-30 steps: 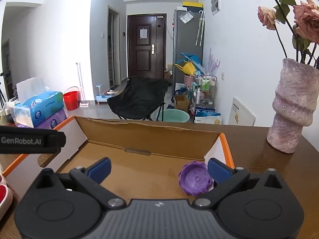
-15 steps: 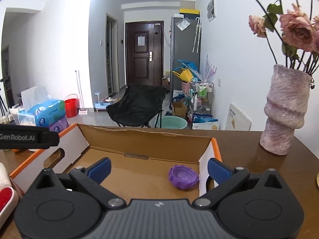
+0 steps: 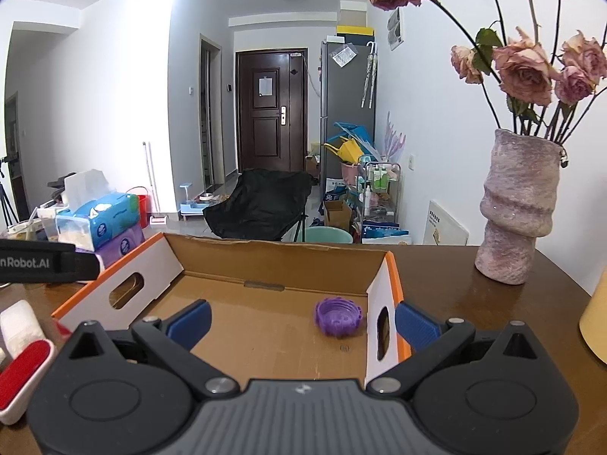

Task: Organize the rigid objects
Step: 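Withdraw both tools from the box back toward the table items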

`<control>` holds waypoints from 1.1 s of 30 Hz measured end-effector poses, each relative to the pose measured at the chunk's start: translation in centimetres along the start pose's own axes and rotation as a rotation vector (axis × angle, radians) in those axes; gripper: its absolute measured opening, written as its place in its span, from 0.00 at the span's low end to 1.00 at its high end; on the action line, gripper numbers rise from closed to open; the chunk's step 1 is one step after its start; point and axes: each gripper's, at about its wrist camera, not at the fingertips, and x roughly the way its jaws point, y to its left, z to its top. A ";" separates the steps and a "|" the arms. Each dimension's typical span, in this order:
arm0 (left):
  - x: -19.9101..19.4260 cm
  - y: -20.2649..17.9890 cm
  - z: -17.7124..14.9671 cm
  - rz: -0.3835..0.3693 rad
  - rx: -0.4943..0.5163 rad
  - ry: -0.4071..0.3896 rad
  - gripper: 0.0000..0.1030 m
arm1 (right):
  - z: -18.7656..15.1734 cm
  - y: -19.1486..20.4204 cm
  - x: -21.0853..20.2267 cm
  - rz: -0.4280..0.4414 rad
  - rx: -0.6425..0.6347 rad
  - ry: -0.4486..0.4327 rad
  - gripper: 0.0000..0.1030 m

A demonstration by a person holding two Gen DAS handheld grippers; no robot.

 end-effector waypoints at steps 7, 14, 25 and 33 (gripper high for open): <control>-2.6 0.9 -1.2 0.003 0.000 0.006 1.00 | -1.0 0.4 -2.9 0.000 0.006 -0.001 1.00; -5.4 1.7 -2.3 0.017 0.008 0.001 1.00 | -2.0 0.8 -5.6 -0.008 0.008 -0.009 1.00; -10.2 3.5 -4.7 0.016 0.009 -0.003 1.00 | -3.9 1.9 -10.2 0.004 -0.022 -0.017 1.00; -12.7 5.1 -7.0 0.031 0.017 0.012 1.00 | -5.6 2.3 -13.1 0.013 -0.022 -0.012 1.00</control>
